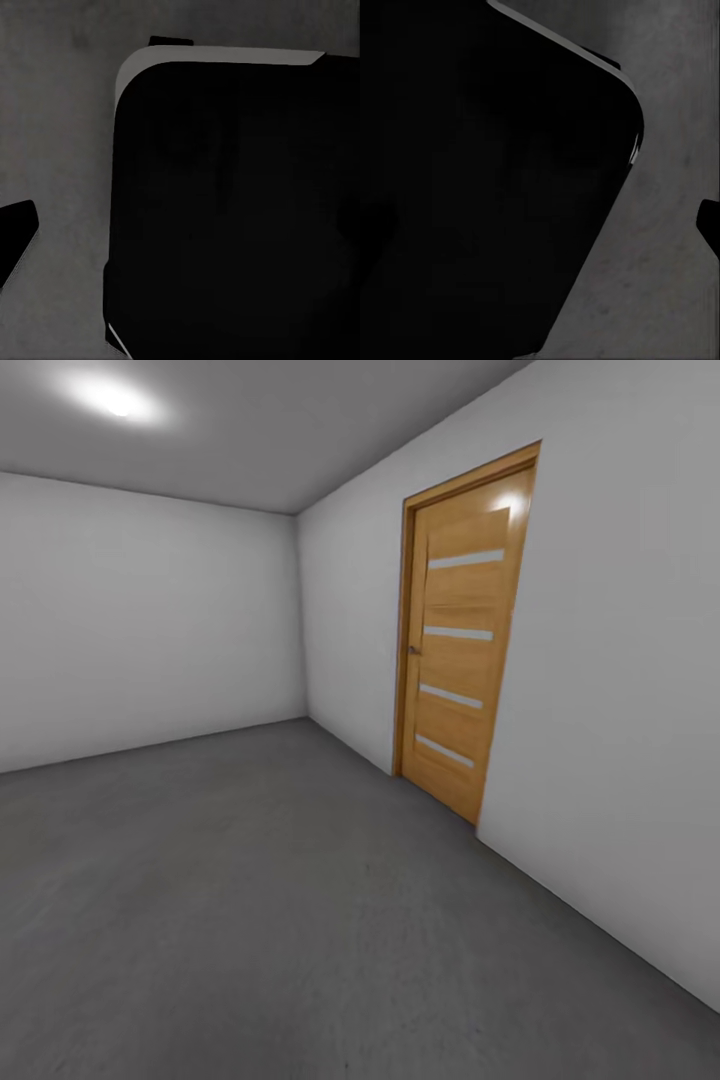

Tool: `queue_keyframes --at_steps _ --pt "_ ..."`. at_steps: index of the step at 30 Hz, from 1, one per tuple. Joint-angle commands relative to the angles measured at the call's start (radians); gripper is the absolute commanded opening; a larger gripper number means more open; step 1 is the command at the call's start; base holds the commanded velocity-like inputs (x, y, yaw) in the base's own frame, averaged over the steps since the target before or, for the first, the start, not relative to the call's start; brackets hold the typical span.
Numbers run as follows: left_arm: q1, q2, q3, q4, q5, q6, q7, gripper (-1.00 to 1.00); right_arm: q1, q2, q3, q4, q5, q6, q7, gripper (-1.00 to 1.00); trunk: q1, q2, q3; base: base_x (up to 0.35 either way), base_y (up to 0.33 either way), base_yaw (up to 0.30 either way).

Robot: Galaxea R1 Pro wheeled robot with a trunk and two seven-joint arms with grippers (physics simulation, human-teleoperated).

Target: Move the two storage containers from the living room to the garage. In the garage, place one container on the floor and stack the other container on top of it (either order is fine).

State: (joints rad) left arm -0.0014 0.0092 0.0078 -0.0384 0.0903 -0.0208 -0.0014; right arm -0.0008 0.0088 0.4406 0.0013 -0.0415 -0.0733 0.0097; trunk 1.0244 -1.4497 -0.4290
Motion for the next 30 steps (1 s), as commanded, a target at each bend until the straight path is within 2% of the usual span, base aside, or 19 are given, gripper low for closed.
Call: queue_keyframes --at_steps 1,30 --pt "0.000 0.000 0.000 0.000 0.009 -0.002 0.000 1.00 0.000 0.000 0.004 0.000 -0.004 -0.003 0.001 1.00 0.001 0.000 -0.001 0.322 0.000 0.000" --pt "0.000 0.001 0.000 0.000 0.010 -0.002 0.000 1.00 0.000 0.000 0.004 0.000 -0.004 -0.003 0.001 1.00 0.001 0.000 -0.001 0.322 0.000 0.000"
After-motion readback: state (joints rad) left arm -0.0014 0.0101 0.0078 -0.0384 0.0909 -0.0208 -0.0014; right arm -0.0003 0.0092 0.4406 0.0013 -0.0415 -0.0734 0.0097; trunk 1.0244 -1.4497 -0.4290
